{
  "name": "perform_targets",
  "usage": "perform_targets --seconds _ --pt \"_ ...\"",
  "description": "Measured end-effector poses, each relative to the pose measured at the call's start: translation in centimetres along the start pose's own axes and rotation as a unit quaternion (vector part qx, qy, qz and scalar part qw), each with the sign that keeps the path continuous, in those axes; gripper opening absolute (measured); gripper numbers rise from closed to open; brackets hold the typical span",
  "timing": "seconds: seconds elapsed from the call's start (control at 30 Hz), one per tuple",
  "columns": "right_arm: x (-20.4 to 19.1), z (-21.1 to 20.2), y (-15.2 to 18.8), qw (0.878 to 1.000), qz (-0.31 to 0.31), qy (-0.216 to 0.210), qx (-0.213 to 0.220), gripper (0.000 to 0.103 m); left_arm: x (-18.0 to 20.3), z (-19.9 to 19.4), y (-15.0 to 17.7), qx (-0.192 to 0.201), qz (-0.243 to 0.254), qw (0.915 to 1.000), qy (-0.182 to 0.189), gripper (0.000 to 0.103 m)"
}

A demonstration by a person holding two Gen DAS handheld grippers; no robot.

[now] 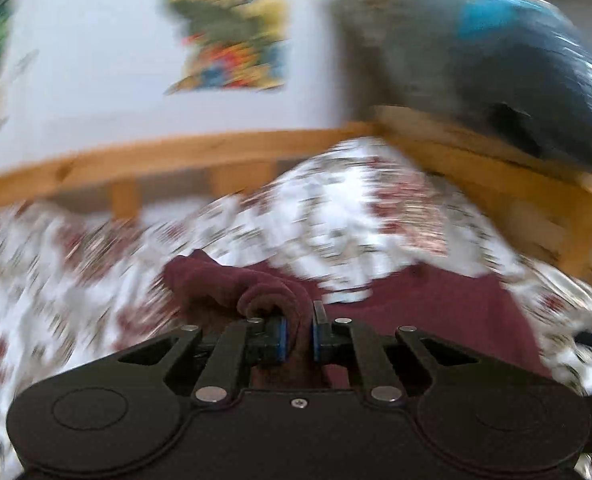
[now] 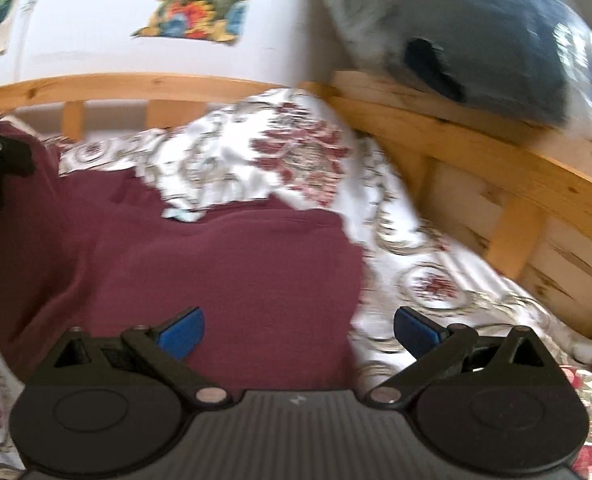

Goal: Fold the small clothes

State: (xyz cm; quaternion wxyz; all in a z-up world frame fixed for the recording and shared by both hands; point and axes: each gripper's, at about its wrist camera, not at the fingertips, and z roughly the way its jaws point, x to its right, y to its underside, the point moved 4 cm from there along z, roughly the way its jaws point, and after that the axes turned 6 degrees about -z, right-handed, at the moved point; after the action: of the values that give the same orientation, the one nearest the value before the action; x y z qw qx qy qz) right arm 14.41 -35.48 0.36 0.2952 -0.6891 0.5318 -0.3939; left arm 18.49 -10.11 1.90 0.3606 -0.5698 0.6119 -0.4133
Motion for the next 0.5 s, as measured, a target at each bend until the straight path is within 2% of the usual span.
perform_targets --seconds 0.13,0.27,0.37,0.5 --pt "3.5 0.1 -0.1 0.999 0.016 0.045 0.014 0.103 4.3 -0.1 0.4 -0.009 0.039 0.9953 0.088 0.011" --pt "6.7 0.4 0.5 0.996 0.051 0.074 0.008 0.103 7.2 -0.3 2.7 -0.034 0.086 0.9863 0.136 0.011" --pt "7.9 0.4 0.9 0.994 0.077 0.074 0.005 0.103 8.6 -0.1 4.8 -0.063 0.115 0.9799 0.151 0.011" --pt "8.2 0.1 0.7 0.994 0.097 0.05 0.019 0.103 9.2 -0.1 6.9 -0.093 0.128 0.9759 0.151 0.012"
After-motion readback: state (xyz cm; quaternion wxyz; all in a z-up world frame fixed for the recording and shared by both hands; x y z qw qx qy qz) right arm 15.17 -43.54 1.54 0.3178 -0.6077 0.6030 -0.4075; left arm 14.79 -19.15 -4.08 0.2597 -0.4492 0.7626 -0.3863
